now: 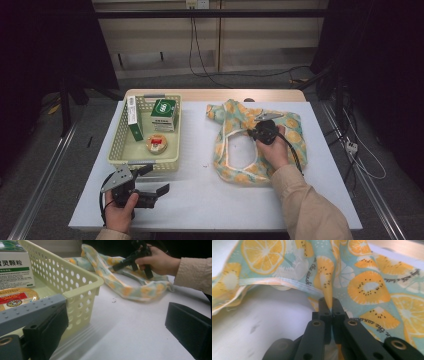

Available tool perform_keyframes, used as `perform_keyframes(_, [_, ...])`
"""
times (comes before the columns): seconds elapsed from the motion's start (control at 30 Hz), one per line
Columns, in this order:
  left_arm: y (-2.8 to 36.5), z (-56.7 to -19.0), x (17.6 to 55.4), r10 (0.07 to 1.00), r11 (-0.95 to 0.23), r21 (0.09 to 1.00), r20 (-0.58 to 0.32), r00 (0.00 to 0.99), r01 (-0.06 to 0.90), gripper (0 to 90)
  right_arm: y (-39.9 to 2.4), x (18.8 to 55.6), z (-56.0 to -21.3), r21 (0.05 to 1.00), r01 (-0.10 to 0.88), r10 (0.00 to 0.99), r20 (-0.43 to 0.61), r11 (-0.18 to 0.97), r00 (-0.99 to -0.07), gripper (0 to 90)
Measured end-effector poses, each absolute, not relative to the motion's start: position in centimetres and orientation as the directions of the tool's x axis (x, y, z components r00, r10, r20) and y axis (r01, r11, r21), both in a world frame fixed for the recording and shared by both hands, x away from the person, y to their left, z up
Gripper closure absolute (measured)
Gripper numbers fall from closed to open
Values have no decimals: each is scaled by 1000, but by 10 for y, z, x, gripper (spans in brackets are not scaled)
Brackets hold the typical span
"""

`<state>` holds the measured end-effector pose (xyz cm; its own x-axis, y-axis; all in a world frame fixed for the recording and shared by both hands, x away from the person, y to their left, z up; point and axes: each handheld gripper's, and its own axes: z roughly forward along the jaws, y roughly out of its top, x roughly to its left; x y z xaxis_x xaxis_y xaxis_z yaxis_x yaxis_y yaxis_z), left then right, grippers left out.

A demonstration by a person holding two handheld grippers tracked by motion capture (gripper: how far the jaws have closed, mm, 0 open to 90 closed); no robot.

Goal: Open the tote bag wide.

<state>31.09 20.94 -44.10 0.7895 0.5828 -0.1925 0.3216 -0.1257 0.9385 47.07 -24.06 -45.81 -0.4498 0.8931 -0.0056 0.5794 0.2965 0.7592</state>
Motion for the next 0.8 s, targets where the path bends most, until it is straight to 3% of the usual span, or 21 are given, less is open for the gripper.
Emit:
perform_keyframes(0.13, [210,-440,311,586,-118,940,-194,787,320,45,-253,481,-453,766,585,915,-12,267,-403,900])
perform_keyframes(0.3, [210,-441,311,579,-114,938,-205,789,327,45,-250,475,-456,742,607,875,57,285,-481,878])
perform_keyframes(0.33, [209,-441,311,575,-118,939,-201,793,323,45,-247,472,-456,732,611,874,42,302,-484,797])
perform_keyframes(0.37, [208,-440,310,573,-118,938,-203,794,325,45,-239,465,-452,743,586,863,22,324,-505,576])
perform_keyframes(0.43, [206,-440,310,573,-124,939,-195,796,320,45,-236,461,-447,754,572,859,20,323,-511,533])
perform_keyframes(0.47, [206,-440,310,571,-125,938,-199,796,323,45,-228,450,-438,756,553,848,-8,352,-529,439])
perform_keyframes(0.57, [205,-441,310,572,-132,936,-197,796,327,45,-222,440,-429,762,541,835,-1,357,-550,424])
perform_keyframes(0.8, [205,-439,309,572,-130,939,-192,797,320,45,-186,388,-419,765,498,703,85,408,-706,399])
